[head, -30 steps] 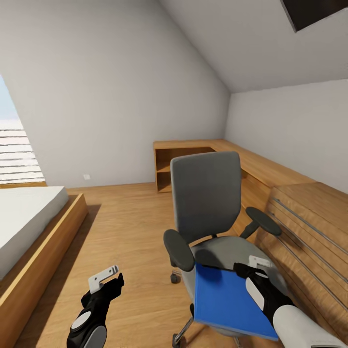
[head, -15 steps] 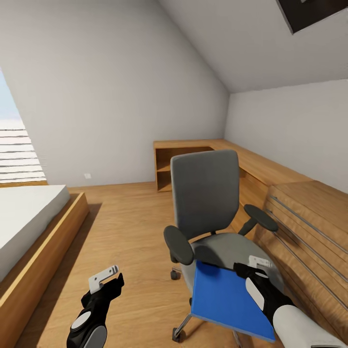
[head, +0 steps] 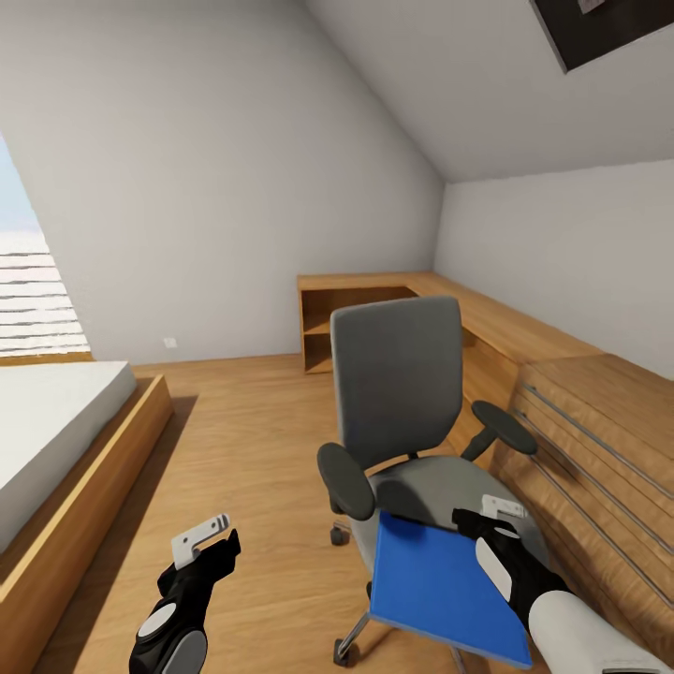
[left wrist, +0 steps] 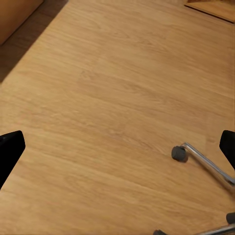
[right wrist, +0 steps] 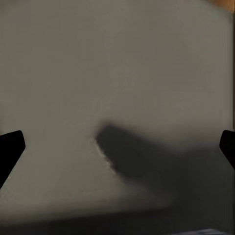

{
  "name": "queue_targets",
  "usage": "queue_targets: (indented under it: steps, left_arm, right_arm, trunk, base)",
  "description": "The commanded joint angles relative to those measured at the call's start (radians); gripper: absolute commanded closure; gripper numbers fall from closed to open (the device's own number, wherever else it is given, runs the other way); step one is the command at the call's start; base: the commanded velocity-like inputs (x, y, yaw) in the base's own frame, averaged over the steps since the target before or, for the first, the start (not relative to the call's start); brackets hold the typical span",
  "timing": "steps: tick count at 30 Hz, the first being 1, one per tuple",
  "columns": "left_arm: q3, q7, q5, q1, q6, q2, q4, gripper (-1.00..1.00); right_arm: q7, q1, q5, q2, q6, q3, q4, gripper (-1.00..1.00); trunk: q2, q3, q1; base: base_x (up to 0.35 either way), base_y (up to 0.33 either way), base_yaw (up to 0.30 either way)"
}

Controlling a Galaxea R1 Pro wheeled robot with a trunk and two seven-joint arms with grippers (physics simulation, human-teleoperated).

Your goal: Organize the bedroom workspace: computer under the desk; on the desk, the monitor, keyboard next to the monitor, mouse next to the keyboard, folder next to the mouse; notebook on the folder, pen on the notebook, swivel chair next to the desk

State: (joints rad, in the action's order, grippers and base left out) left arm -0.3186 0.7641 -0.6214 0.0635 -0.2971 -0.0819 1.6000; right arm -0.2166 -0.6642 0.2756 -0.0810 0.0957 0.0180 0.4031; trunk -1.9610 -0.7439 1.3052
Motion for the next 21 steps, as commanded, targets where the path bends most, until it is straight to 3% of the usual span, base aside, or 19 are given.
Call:
queue_targets:
  steps: [1, 10, 21]
  left_arm:
    - [-0.002, 0.008, -0.004, 0.001, -0.004, -0.001, 0.001, -1.00]
    - [-0.002, 0.006, -0.004, 0.001, -0.004, -0.001, 0.001, -1.00]
    - [-0.002, 0.006, -0.005, 0.001, -0.004, -0.001, 0.001, -1.00]
  right_arm:
    - [-0.004, 0.000, 0.004, 0.000, 0.005, 0.002, 0.003, -1.00]
    - [-0.004, 0.000, 0.004, -0.002, 0.001, 0.000, 0.021, -1.00]
    - [-0.006, 0.000, 0.004, -0.003, 0.006, -0.005, 0.131, -1.00]
  trunk:
    - [0.007, 0.002, -0.004]
    - [0.070, 0.030, -0.039]
    - [0.147, 0.065, -0.081]
  base:
    - [0.000, 0.000, 0.000]
    - [0.000, 0.000, 0.000]
    - [0.000, 0.000, 0.000]
